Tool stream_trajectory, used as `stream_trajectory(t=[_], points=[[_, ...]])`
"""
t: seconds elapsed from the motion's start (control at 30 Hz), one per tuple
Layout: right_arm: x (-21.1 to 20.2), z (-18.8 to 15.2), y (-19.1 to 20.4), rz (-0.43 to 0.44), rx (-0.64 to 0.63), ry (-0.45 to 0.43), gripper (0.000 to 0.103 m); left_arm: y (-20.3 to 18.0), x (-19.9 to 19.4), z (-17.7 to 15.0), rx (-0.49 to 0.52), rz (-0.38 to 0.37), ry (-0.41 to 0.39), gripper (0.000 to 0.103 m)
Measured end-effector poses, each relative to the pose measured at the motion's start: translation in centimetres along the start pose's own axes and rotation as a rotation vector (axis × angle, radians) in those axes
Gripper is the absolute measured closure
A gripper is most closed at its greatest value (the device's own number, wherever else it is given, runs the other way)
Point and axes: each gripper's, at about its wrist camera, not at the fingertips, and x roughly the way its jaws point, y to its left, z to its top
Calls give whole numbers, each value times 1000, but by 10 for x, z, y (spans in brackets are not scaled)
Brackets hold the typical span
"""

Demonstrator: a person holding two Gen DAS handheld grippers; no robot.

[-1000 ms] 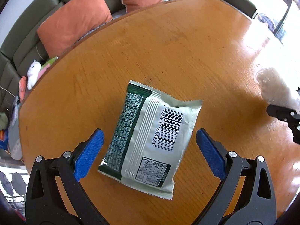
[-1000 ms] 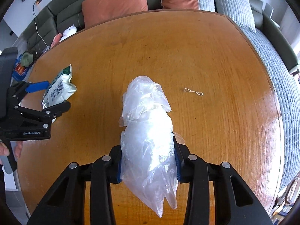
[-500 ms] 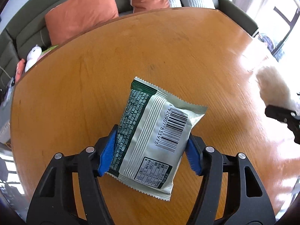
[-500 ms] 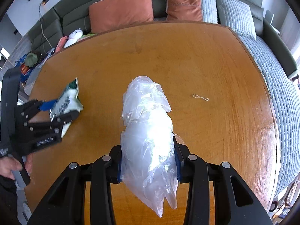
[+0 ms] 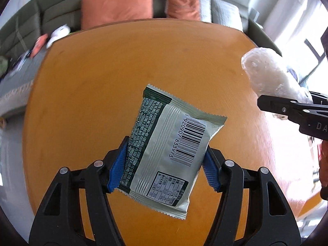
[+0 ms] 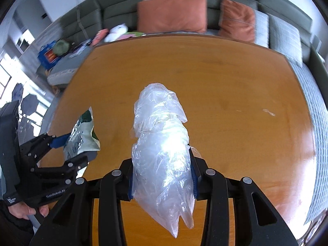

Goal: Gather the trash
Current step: 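Carry the snack packet and clear bag over the black bin and open both tools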

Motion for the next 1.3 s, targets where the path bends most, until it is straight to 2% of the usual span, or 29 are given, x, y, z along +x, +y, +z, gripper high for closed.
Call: stream_trajectory(t=[0.4, 0.63, 0.97, 1.2, 1.27, 1.3], points=[[9, 1, 147, 108, -187, 14, 62, 90, -79, -85, -174, 79, -80, 40], [26, 2, 264, 207, -345, 49, 62, 161, -122, -140, -328, 153, -121, 40], [69, 8, 415, 313, -489, 124, 62, 269, -154, -210, -519, 282, -104, 40], [117, 16, 497, 329, -553, 205, 62, 336, -156, -248, -626, 329, -52, 40], [129, 17, 514, 328, -562, 228, 61, 356, -149, -250, -643, 341, -32, 40], [141, 21, 527, 321, -568, 259, 55, 364, -147, -251, -647, 346, -24, 39]])
